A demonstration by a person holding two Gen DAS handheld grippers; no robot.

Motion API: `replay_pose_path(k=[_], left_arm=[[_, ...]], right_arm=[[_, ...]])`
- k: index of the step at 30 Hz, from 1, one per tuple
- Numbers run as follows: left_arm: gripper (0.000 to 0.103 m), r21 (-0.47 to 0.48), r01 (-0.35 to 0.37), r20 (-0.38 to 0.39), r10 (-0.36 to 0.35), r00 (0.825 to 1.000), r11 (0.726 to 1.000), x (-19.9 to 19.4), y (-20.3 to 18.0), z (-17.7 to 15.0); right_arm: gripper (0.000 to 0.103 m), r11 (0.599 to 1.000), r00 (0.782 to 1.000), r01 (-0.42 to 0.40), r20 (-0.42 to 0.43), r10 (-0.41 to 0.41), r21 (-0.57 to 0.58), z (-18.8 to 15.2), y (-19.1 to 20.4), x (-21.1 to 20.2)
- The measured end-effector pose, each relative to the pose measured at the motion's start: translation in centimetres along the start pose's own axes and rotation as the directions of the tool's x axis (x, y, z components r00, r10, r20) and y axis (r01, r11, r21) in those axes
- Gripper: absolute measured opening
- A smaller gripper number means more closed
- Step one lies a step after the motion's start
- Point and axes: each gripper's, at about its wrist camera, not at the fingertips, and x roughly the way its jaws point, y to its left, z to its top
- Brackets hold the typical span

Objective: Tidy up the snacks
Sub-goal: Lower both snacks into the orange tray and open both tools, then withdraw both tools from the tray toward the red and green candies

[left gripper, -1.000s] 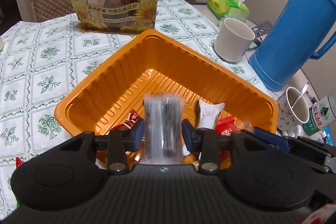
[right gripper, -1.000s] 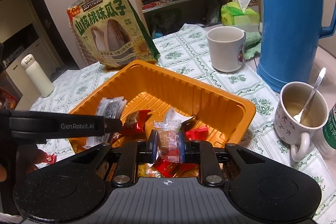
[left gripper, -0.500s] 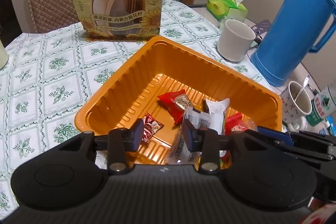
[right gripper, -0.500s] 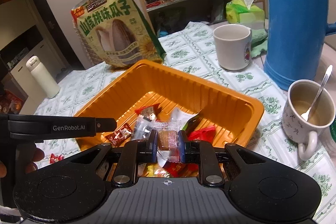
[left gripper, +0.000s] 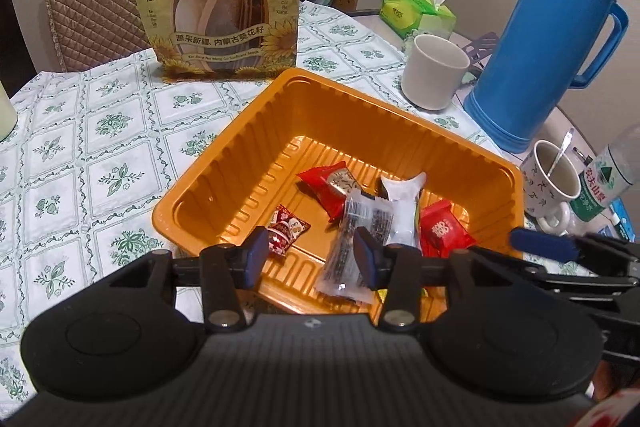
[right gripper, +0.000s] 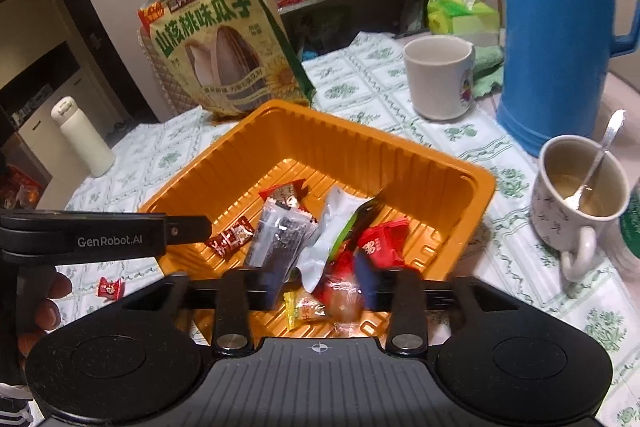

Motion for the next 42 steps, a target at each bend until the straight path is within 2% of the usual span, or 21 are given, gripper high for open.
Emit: replay_pose_path(k=[2,8,21,33,42], left_arm=[[0.046,0.006,-0.001,0.004,0.001,1.0,1.0,-0.3,0.0,-0.3],[0.051,0.019,-0.005,0.018,0.004,1.0,1.0,-1.5,0.0,-0.9],[0.052,0.009,-0.013,0.043,0.012,0.999,1.0,-6.0,1.8,-4.0],[0.054,-0.037,-0.047,0.049,0.049,0.998,0.998,-11.3,5.8,-9.1],[0.056,-0.067,-0.09,0.029,0.092,0.995,0.994,-15.1,9.2,-13.9]], right_arm=[[0.067,1.0,1.0,0.013,0.019,-0.013,-0.013,-0.2,0.2,-0.6],[0.068,1.0,1.0,0.022,-0.005,-0.022,-0.011,-0.7,0.7,-1.4],[0.07,1.0,1.0,0.017,0.012,-0.017,0.007,-2.3,2.4,-4.2],[0.072,1.0,1.0,-0.019,0.002,0.019,-0.024,-4.9,6.4,-6.6],[0.072,0.997,0.998,-0.049,-0.045,0.047,-0.052,-8.1,9.7,-7.5]])
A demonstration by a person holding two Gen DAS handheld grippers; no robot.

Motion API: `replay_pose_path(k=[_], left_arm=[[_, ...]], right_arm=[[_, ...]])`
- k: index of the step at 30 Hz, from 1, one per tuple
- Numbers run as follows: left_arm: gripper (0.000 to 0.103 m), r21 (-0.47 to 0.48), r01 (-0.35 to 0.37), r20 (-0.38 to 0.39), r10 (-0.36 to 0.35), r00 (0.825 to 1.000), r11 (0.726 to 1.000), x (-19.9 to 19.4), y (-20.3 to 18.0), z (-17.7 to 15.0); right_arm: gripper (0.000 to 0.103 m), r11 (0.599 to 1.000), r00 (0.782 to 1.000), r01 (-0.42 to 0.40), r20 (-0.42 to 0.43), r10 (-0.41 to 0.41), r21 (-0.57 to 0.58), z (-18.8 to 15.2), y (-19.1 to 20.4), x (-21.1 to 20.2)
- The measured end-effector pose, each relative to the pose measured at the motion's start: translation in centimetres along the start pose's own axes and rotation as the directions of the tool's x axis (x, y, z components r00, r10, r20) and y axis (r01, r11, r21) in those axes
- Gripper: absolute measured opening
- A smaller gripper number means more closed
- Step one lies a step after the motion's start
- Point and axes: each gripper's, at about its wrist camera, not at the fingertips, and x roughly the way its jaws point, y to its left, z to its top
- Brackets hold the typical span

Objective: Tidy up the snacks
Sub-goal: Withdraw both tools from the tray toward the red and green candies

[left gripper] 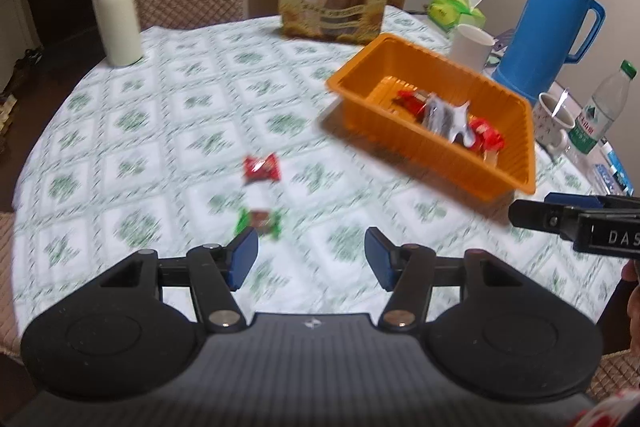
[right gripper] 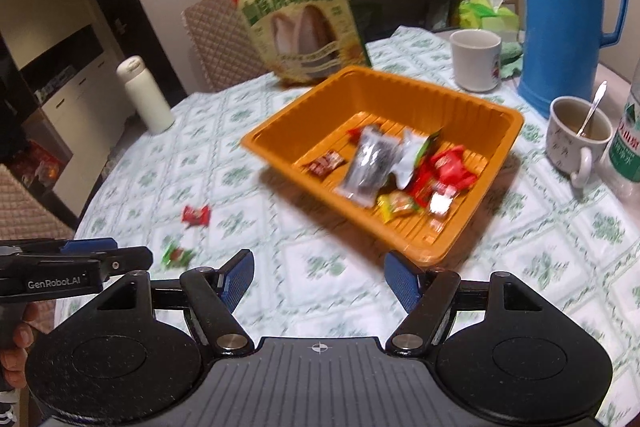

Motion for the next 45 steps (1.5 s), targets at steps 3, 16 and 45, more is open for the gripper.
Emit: replay_pose_path(k=[3,16,45], left_arm=[[0.056,-0.018,-0.009,-0.011,0.009,1.0,1.0,-0.9,1.3,-1.4],[0.056,-0.107,-0.049,-0.051,0.044,0.998,0.993,-2.8,6.0,-5.4],[0.056,-0.165,-0.113,-0.108,0.095,0.99,0.98,0.6,12.1,-5.4]], right_arm=[[0.072,1.0,1.0,-0.012,-0.02,0.011,-0.011,-0.9,1.2,0.0],[0.072,0.995,0.991,-0.078,-0.114,0.07,-0.068,-4.2,6.2,1.7],[0.072,0.954,0.975,-0.159,-0.192,0.111,-0.253,-4.5,11.9,11.3]])
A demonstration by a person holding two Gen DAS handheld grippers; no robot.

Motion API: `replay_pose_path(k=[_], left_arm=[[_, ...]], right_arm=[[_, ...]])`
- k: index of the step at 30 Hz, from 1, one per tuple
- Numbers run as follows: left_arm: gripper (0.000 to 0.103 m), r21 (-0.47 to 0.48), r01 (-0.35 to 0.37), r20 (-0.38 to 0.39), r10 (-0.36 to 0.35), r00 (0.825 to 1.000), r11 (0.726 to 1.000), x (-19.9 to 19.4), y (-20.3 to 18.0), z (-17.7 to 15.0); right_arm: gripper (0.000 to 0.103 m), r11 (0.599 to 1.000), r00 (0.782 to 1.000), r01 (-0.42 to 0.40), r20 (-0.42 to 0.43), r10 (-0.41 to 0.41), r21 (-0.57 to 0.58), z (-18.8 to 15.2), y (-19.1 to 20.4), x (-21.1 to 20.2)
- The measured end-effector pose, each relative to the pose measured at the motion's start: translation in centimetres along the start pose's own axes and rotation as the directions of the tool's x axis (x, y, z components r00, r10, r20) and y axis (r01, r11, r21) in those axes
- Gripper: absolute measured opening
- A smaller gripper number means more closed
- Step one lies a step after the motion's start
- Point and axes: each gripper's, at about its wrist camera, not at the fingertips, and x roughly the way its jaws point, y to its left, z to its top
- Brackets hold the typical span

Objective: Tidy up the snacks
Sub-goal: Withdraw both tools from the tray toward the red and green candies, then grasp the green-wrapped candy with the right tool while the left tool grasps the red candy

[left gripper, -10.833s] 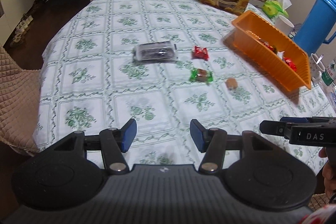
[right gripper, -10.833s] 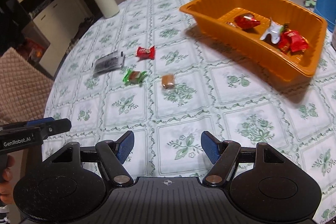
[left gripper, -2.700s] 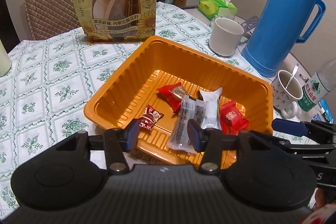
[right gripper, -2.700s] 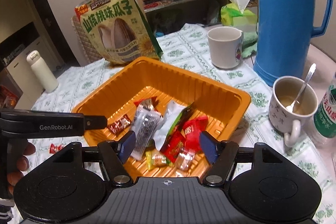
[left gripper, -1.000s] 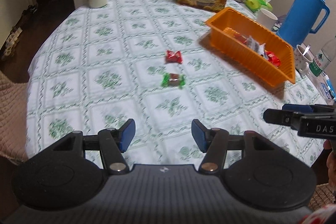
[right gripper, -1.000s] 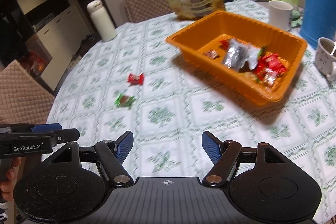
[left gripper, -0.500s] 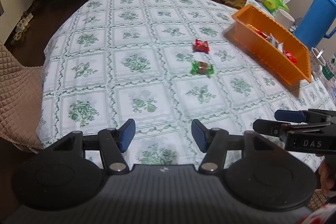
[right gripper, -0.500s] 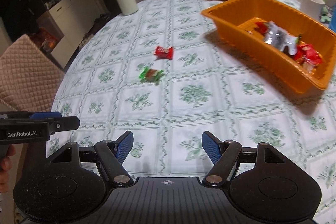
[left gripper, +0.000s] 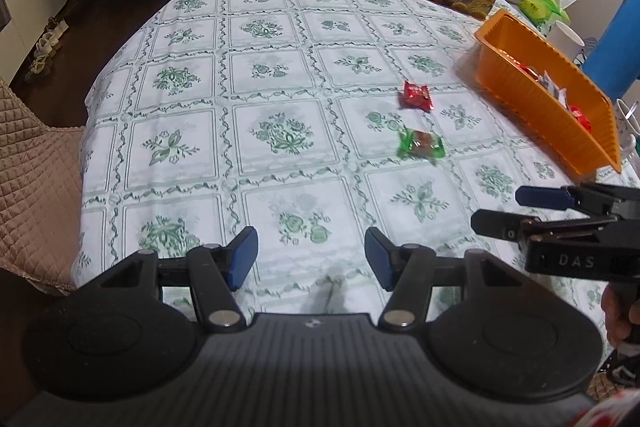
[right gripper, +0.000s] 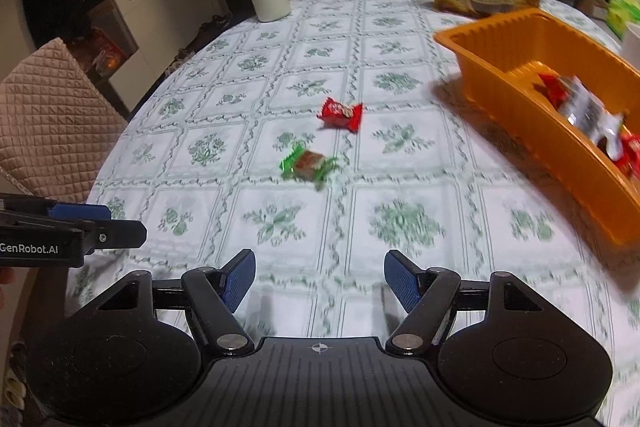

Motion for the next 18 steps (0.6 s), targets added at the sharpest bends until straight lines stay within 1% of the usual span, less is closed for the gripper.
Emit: replay_pose_path(k=[9,13,15,18], left_arm=[[0.056,-0.001,-0.02,-0.001,0.02,1.0,1.0,2.1,0.6,1.7],[0.056,-0.005,-0.028,-0.005,0.028,1.0,1.0,3.0,0.9,2.4],[0.056,-0.006,-0.03,-0.008,0.03,1.0,1.0,3.4,0.9,2.7],[0.056,-0.007,-0.029,-0.012,0.029,1.0,1.0,3.9,0.9,3.0]], right_arm=[[0.071,0.994,1.0,0.008,0.007,-0.007,-0.105,2.3,-0.6,3.6],[0.071,0.988,1.0,-0.004,0.011,0.005,-0.154,3.1,-0.6,5.0],[0.063,0.984,1.0,-0.007,0.017,0.01,-0.18,3.4,-0.5,5.5],[0.056,0.977,1.0,-0.01,0.009,0.012,-0.211,3.9,-0.6,6.6]])
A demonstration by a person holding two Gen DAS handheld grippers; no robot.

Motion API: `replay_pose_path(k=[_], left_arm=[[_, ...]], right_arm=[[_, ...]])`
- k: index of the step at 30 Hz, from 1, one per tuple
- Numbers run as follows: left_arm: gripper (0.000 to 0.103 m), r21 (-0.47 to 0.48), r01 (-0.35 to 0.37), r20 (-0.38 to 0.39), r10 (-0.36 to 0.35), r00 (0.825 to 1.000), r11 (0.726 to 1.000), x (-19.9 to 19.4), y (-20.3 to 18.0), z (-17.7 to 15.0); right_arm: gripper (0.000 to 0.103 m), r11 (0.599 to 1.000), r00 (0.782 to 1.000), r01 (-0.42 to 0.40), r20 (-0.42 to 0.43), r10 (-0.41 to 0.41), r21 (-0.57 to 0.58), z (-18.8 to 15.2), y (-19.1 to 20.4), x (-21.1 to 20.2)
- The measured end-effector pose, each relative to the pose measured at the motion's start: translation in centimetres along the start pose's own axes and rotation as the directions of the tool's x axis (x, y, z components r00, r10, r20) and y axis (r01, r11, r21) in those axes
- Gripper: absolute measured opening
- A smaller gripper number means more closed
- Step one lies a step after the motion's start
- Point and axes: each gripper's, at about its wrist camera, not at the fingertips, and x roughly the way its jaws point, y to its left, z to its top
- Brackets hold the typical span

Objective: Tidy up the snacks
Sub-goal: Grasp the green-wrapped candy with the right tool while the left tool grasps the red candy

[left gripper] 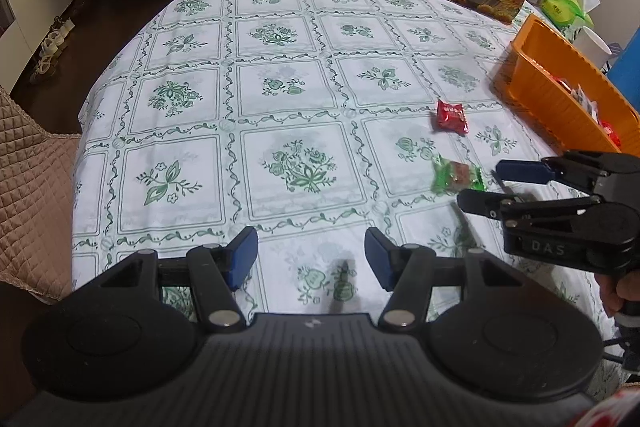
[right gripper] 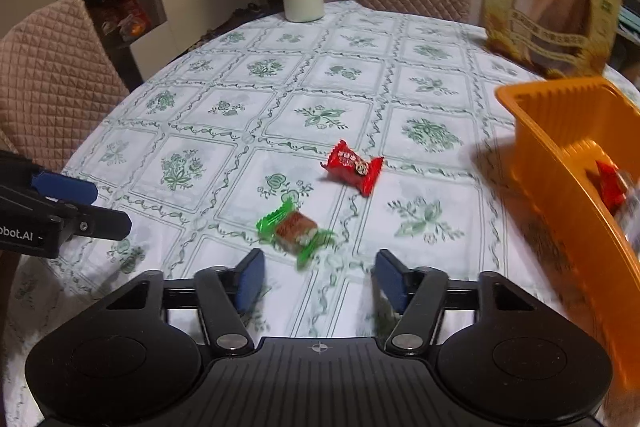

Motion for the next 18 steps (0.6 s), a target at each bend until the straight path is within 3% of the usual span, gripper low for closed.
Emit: replay_pose_path(k=[7,16,18], left_arm=[[0.056,0.01,0.001,-0.011,-0.001,1.0,1.0,0.8,-0.2,0.5],[0.056,0.034,0.006,-0.004,-0.006,1.0,0.999,1.4,-0.7,1.3],[0.056,0.045,0.006,0.002,-0.006,1.0,0.999,1.5,-0.9,1.5]], right_arm=[[0.05,0.998,1.0,-0.026,0.01,0.027,-0.065,0.8,-0.1,1.2],[0.03,0.993,0.999,-0.048,0.017,0.05,-0.106,1.2,0.6,1.7],[0.021,0.993,0.998,-0.053,0.021,0.056,-0.108,1.2,0.7,1.7]])
